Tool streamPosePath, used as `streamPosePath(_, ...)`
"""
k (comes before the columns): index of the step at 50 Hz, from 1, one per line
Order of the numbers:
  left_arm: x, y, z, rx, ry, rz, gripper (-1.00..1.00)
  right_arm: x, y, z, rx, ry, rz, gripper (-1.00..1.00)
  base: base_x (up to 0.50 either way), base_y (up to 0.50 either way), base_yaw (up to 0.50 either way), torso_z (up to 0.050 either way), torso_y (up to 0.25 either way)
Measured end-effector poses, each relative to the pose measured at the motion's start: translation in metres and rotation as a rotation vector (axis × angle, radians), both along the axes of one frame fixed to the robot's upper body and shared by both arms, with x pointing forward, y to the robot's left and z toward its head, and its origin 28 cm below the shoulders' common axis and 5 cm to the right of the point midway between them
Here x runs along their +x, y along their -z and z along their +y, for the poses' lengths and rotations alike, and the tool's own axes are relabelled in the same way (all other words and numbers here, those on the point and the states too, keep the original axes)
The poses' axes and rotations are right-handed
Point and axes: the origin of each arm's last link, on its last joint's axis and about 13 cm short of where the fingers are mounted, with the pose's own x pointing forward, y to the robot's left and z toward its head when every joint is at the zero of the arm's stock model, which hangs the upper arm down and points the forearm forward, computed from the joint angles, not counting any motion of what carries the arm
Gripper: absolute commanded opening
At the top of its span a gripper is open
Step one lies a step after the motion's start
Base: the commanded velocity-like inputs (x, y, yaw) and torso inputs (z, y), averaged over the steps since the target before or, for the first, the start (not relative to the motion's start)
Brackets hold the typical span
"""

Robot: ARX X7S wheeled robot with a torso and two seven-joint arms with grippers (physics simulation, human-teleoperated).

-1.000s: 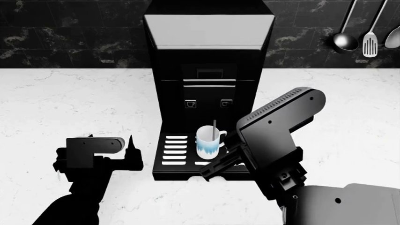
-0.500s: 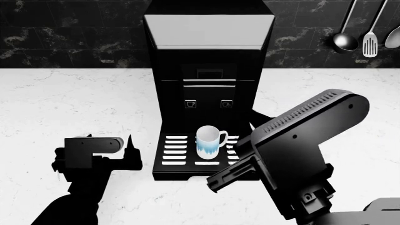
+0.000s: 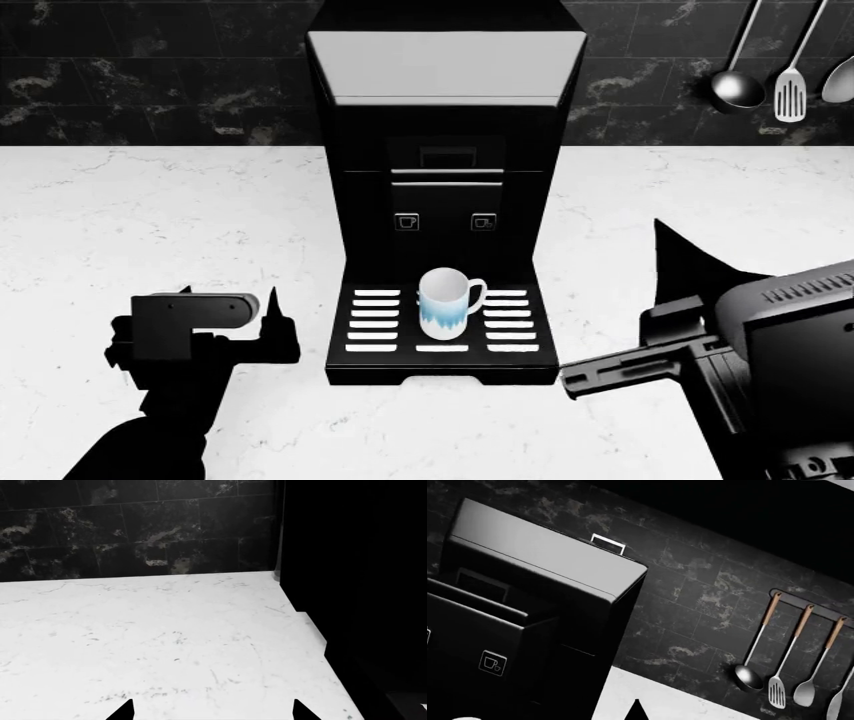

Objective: Press the button on the coffee machine to serve coffee.

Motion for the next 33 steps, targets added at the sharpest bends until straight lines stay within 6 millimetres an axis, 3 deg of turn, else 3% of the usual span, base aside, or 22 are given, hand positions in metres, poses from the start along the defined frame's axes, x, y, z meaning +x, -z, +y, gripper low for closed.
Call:
streamPosePath(10, 0.000, 0.000, 0.000, 0.000, 0.001, 0.001, 1.00, 0.010, 0.021, -0.017, 0.110, 0.080, 0.068, -1.00, 0.00, 0.00, 0.00, 0.000, 0.000)
streamPosePath(11, 0.000, 0.000, 0.000, 0.000, 0.002, 0.001, 1.00, 0.011, 0.024, -0.019, 0.119, 0.085, 0.075, 1.00, 0.00, 0.00, 0.00, 0.000, 0.000)
streamPosePath(33, -0.001, 0.004, 0.001, -0.003, 0.003, 0.010, 1.00, 0.027, 0.065, -0.040, 0.214, 0.126, 0.172, 1.00, 0.00, 0.00, 0.00, 0.000, 0.000)
